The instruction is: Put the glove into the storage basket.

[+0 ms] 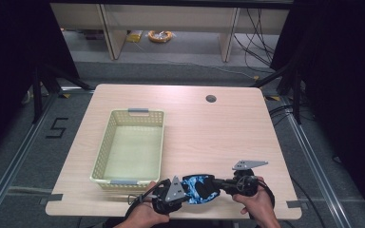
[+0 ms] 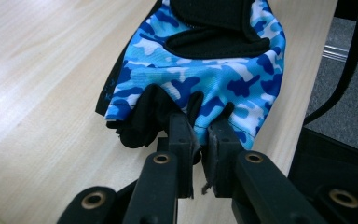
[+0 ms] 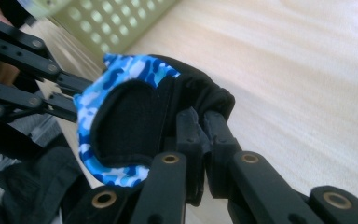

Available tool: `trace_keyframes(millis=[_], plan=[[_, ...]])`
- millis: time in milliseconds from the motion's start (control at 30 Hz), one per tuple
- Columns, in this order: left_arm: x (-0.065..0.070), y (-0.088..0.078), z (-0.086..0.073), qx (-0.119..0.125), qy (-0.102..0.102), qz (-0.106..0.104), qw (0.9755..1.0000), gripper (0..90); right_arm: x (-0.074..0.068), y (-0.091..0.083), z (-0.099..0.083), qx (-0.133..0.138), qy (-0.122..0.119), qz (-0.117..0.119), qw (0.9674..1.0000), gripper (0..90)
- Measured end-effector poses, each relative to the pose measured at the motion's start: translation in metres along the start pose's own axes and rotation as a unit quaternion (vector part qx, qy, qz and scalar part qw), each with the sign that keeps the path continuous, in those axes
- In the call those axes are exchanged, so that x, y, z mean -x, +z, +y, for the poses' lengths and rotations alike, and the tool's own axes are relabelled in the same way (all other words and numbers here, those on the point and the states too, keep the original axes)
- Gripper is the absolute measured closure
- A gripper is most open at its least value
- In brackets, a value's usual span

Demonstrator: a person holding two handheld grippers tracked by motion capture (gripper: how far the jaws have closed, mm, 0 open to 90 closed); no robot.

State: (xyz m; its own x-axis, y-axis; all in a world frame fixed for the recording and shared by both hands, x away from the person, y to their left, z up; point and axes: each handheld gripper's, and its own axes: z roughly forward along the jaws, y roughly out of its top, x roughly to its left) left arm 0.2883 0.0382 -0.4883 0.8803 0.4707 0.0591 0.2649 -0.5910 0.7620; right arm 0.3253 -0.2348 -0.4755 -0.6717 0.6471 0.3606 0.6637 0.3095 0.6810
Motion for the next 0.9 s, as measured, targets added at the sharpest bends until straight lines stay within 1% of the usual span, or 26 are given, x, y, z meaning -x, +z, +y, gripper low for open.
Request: trace_keyframes(millis=[33,67,100,133,167,200,233,267,300,367,400,433,467,500,533,567,600,633,667,700,733,800,833,867,900], plan=[[0.0,-0.004,0.002,0.006,-0.002,-0.001,1.0,81.7,-0.003,-0.002,0.001,0.007,0.005,0.005,1.0,86.9],[0.0,-0.007,0.003,0.009,0.001,0.0,1.0,81.7,-0.009,-0.005,0.002,0.016,0.011,0.008,0.9998,86.9],[-0.001,-0.01,0.004,0.009,0.005,0.0,0.9999,81.7,-0.011,-0.008,0.004,0.014,0.009,0.011,0.9998,86.9],[-0.001,-0.014,0.006,0.016,0.002,0.001,0.9999,81.7,-0.01,-0.009,0.005,0.022,-0.008,0.01,0.9997,86.9],[-0.003,-0.017,0.007,0.015,0.013,0.001,0.9998,81.6,-0.015,-0.013,0.007,0.021,0.004,0.006,0.9998,86.9],[-0.004,-0.02,0.008,0.017,0.015,0.0,0.9997,81.6,-0.018,-0.013,0.008,0.028,0.008,0.012,0.9995,86.9],[-0.005,-0.022,0.008,0.02,0.01,0.004,0.9997,81.6,-0.018,-0.014,0.01,0.03,-0.006,0.01,0.9995,86.9],[-0.006,-0.025,0.009,0.019,0.014,0.004,0.9997,81.6,-0.021,-0.014,0.011,0.031,-0.003,0.013,0.9994,86.9],[-0.007,-0.027,0.008,0.02,0.009,0.003,0.9998,81.7,-0.022,-0.013,0.012,0.034,-0.011,0.014,0.9993,86.9],[-0.011,-0.031,0.008,0.024,0.008,0.001,0.9997,81.6,-0.025,-0.014,0.017,0.033,-0.015,0.012,0.9993,86.9],[-0.012,-0.034,0.008,0.025,0.0,0.0,0.9997,81.6,-0.028,-0.014,0.018,0.035,-0.001,0.017,0.9992,86.9],[-0.014,-0.035,0.009,0.023,0.001,-0.003,0.9997,81.5,-0.028,-0.014,0.02,0.038,-0.013,0.018,0.999,86.9],[-0.016,-0.038,0.009,0.026,0.006,0.003,0.9996,81.5,-0.028,-0.014,0.023,0.051,-0.03,0.016,0.9981,86.9],[-0.017,-0.039,0.009,0.027,0.001,0.004,0.9996,81.5,-0.033,-0.014,0.025,0.05,-0.023,0.02,0.9983,86.9],[-0.019,-0.041,0.01,0.026,0.002,0.004,0.9997,81.5,-0.034,-0.014,0.027,0.054,-0.03,0.02,0.9979,86.9],[-0.02,-0.043,0.011,0.026,0.001,-0.002,0.9996,81.5,-0.035,-0.015,0.029,0.054,-0.033,0.022,0.9978,86.9],[-0.021,-0.045,0.013,0.027,0.005,0.002,0.9996,81.4,-0.037,-0.016,0.032,0.056,-0.034,0.024,0.9975,86.9],[-0.023,-0.047,0.013,0.028,0.006,0.001,0.9996,81.4,-0.038,-0.016,0.035,0.059,-0.04,0.023,0.9972,86.9],[-0.023,-0.05,0.014,0.031,-0.002,0.004,0.9995,81.3,-0.041,-0.018,0.038,0.056,-0.032,0.022,0.9976,86.9],[-0.026,-0.052,0.015,0.029,0.004,0.001,0.9996,81.3,-0.043,-0.019,0.041,0.056,-0.037,0.021,0.9975,86.9],[-0.028,-0.055,0.016,0.03,0.004,0.006,0.9995,81.3,-0.045,-0.019,0.045,0.057,-0.039,0.025,0.9973,86.9],[-0.032,-0.061,0.018,0.032,0.009,0.009,0.9994,81.3,-0.048,-0.019,0.054,0.059,-0.051,0.022,0.9967,86.9],[-0.033,-0.064,0.019,0.032,0.004,0.012,0.9994,81.3,-0.05,-0.019,0.058,0.062,-0.054,0.023,0.9963,86.9],[-0.036,-0.067,0.02,0.03,0.007,0.013,0.9994,81.3,-0.052,-0.018,0.062,0.063,-0.058,0.023,0.9961,86.9],[-0.038,-0.069,0.02,0.032,0.002,0.013,0.9994,81.3,-0.054,-0.017,0.067,0.065,-0.061,0.023,0.9957,86.9]])
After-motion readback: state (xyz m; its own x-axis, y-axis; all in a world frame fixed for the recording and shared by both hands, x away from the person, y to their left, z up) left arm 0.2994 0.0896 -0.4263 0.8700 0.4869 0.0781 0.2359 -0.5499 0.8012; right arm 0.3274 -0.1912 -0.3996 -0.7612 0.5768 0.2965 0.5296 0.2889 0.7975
